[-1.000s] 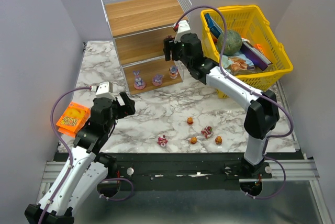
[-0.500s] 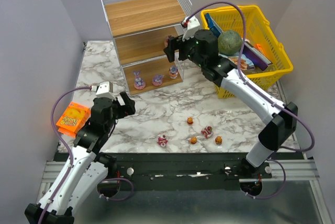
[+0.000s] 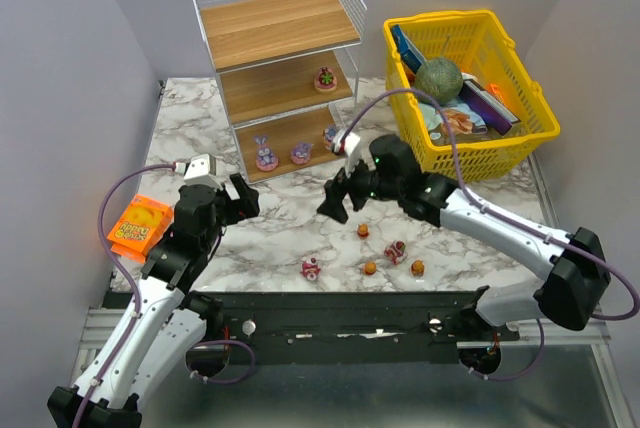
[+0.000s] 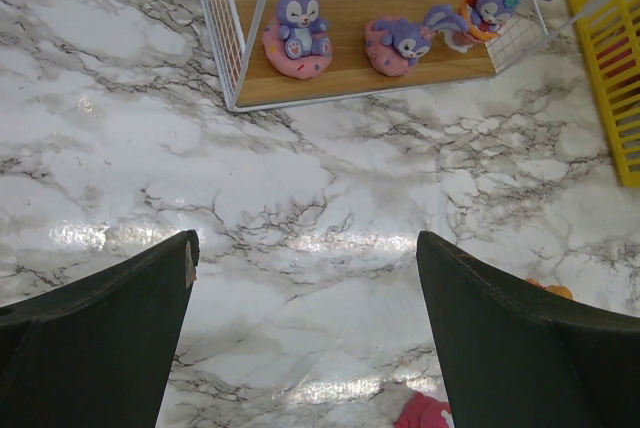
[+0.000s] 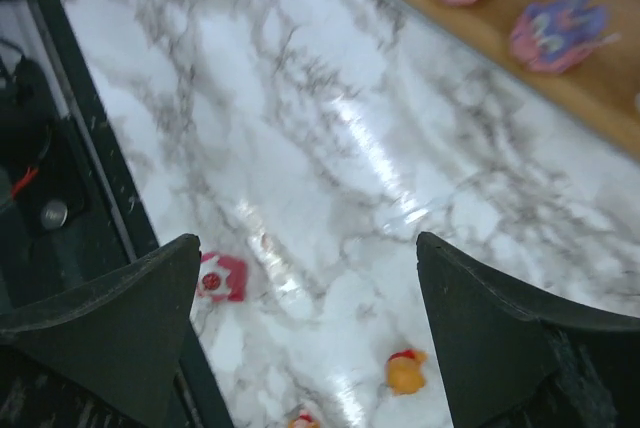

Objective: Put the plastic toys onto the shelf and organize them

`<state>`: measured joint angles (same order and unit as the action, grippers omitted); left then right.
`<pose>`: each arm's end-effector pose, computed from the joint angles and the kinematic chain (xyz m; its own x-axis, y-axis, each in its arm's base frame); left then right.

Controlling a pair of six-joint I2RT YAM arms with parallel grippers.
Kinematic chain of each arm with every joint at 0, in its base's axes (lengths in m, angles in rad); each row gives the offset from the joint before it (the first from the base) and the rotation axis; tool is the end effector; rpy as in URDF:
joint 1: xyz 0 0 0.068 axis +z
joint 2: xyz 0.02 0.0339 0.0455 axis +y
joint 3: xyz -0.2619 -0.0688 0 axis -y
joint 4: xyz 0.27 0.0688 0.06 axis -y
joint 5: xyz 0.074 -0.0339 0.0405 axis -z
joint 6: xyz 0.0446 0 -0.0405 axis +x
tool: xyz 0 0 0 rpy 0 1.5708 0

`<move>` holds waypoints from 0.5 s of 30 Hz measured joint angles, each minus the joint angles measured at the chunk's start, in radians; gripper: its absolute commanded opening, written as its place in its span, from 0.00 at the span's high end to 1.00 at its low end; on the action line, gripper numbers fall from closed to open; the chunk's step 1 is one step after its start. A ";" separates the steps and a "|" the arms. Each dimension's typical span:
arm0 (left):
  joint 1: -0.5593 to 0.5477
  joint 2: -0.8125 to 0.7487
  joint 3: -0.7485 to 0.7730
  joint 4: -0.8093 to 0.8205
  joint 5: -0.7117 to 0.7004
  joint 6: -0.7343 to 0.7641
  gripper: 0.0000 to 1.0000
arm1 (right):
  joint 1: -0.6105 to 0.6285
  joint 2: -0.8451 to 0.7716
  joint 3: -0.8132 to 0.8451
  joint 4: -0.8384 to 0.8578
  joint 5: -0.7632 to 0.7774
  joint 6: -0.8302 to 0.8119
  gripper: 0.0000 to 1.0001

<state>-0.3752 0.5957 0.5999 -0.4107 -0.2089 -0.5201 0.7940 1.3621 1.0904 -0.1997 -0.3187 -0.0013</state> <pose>0.1718 -0.0577 0.2751 -0.4093 -0.3613 -0.8378 -0.0255 0.9224 -0.3853 0.2323 0.2563 0.3022 -0.3172 -0.3245 -0.8911 -0.8734 0.4662 0.1411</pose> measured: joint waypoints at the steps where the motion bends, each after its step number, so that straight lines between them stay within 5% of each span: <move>1: 0.000 0.000 0.000 0.001 0.000 0.000 0.01 | 0.029 0.000 -0.033 0.003 0.002 0.006 0.05; 15: 0.000 -0.010 0.000 -0.025 0.000 -0.010 0.01 | 0.402 0.126 -0.127 0.102 0.475 0.409 0.08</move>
<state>-0.3752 0.5861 0.5995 -0.4358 -0.2089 -0.5297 1.1965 1.4876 0.9630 -0.0975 0.1566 0.4072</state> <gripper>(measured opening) 0.988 0.937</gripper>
